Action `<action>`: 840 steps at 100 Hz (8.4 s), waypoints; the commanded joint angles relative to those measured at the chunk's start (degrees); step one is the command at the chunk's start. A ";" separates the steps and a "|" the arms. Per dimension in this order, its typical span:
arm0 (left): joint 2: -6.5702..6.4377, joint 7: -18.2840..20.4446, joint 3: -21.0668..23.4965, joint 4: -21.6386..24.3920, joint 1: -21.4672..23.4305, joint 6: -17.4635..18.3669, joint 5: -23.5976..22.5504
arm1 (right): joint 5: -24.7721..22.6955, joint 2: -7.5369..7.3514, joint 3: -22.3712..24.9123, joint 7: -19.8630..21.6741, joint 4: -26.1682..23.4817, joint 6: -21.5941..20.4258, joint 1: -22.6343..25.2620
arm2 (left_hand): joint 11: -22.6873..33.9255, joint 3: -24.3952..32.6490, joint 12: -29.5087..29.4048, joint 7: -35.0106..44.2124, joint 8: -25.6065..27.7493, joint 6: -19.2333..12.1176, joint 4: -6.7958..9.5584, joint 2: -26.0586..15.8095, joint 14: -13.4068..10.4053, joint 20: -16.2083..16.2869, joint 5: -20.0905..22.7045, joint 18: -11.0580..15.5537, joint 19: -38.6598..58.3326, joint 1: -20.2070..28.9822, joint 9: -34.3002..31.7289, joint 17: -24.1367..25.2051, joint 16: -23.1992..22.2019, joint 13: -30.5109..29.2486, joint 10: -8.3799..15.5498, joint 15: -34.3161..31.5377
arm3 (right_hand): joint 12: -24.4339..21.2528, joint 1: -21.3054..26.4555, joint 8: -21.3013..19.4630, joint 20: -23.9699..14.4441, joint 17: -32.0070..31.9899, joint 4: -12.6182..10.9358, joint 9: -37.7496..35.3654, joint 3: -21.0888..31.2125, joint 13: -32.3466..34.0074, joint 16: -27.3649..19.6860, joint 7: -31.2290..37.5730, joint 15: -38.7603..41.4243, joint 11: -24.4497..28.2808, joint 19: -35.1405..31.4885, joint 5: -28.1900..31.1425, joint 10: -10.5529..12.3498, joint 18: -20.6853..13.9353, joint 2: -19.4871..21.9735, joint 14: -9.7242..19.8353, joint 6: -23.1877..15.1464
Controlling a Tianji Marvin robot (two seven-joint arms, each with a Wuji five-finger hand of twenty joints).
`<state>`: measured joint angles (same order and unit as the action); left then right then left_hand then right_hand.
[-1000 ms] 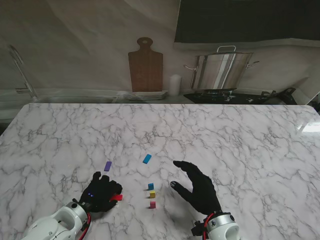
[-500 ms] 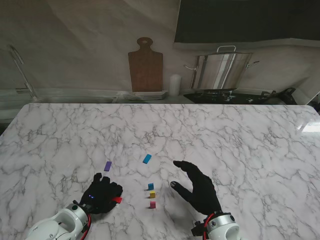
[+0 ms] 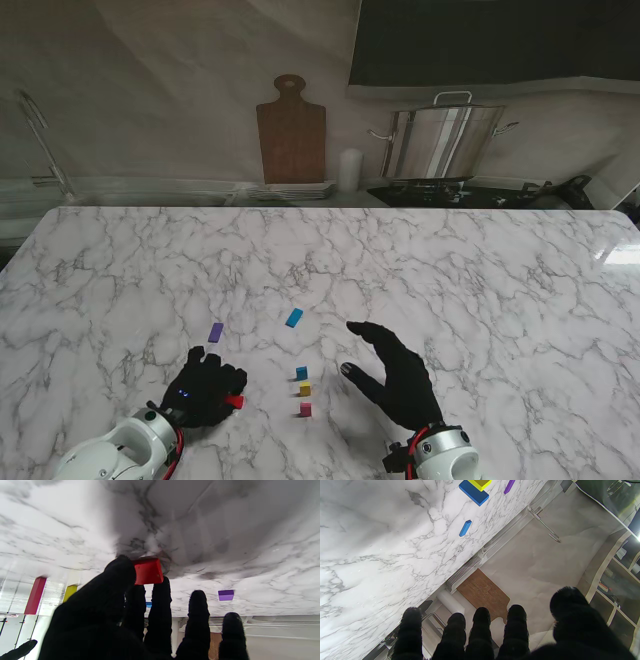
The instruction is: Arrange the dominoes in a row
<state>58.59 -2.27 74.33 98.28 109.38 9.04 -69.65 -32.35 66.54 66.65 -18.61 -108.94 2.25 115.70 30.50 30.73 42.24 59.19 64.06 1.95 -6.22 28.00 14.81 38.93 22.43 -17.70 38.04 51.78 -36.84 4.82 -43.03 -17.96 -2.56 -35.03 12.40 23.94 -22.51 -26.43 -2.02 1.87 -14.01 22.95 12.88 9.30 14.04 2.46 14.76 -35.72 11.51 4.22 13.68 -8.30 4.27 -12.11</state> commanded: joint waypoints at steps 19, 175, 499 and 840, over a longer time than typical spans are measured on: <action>0.13 0.49 -0.61 -1.03 0.30 -0.44 0.32 | 0.03 0.05 -0.01 0.05 -0.08 0.31 0.28 | -6.14 -1.67 5.70 2.06 1.12 -4.39 -0.04 3.13 -1.88 -1.47 -0.69 -0.29 4.47 6.75 -17.67 0.28 0.24 -4.70 5.52 -2.53 | 0.26 2.29 -0.79 -0.84 -0.14 -1.52 1.77 -1.10 -0.57 -0.72 0.78 -1.05 0.59 -0.14 -1.73 0.61 -1.88 1.98 1.47 -1.08; 0.24 1.36 -0.81 -0.93 0.44 -2.27 0.95 | 0.28 0.06 0.14 0.15 -0.16 0.26 0.34 | -6.80 0.20 5.83 8.14 5.29 -2.74 -0.08 3.14 -0.21 -0.34 2.16 -0.66 2.06 8.13 -16.66 0.34 0.76 -3.96 3.21 -0.09 | 0.28 2.35 -0.80 -0.90 -0.02 -1.53 1.91 -1.15 -0.60 -0.72 0.82 -1.06 0.60 -0.22 -1.75 0.60 -1.88 2.09 1.43 -1.12; 2.84 -1.99 -3.42 3.67 -2.88 -7.34 15.14 | 0.42 0.06 0.04 0.25 0.27 0.06 0.01 | -1.74 -10.43 6.51 -2.74 -25.10 -4.85 1.83 -2.34 -0.23 1.09 14.00 -0.43 9.53 8.90 -18.90 0.70 -6.41 -4.09 3.60 -7.24 | 0.28 2.34 -0.77 -0.90 -0.05 -1.55 1.91 -1.20 -0.67 -0.73 0.87 -1.08 0.62 -0.27 -1.72 0.56 -1.93 2.15 1.51 -1.13; 6.32 -7.10 -23.69 -13.82 -23.42 -17.96 29.18 | 0.95 0.07 0.37 0.64 0.25 0.28 -0.10 | -16.80 -8.84 -8.30 3.38 -30.29 -1.34 2.17 -3.55 -1.81 1.08 9.23 0.75 19.30 9.36 -29.05 -0.36 -3.15 -10.46 5.14 -6.98 | 0.26 2.41 -0.73 -0.91 -0.04 -1.55 2.06 -1.31 -0.68 -0.74 0.88 -1.08 0.61 -0.26 -1.77 0.72 -1.96 2.21 1.50 -1.11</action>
<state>65.00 -10.35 50.66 84.18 85.78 -8.82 -40.41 -31.32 66.56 67.12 -17.99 -108.75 2.24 115.35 12.93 21.28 33.37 59.01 33.14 1.60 -5.23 25.61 12.61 40.16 32.25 -17.35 56.18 58.31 -65.99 2.69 -45.31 -29.76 1.14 -41.53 12.41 25.25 -22.51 -26.44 -1.96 1.87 -14.01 22.88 12.88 9.30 14.04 2.46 14.77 -35.72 11.51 4.22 13.67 -8.30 4.27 -12.11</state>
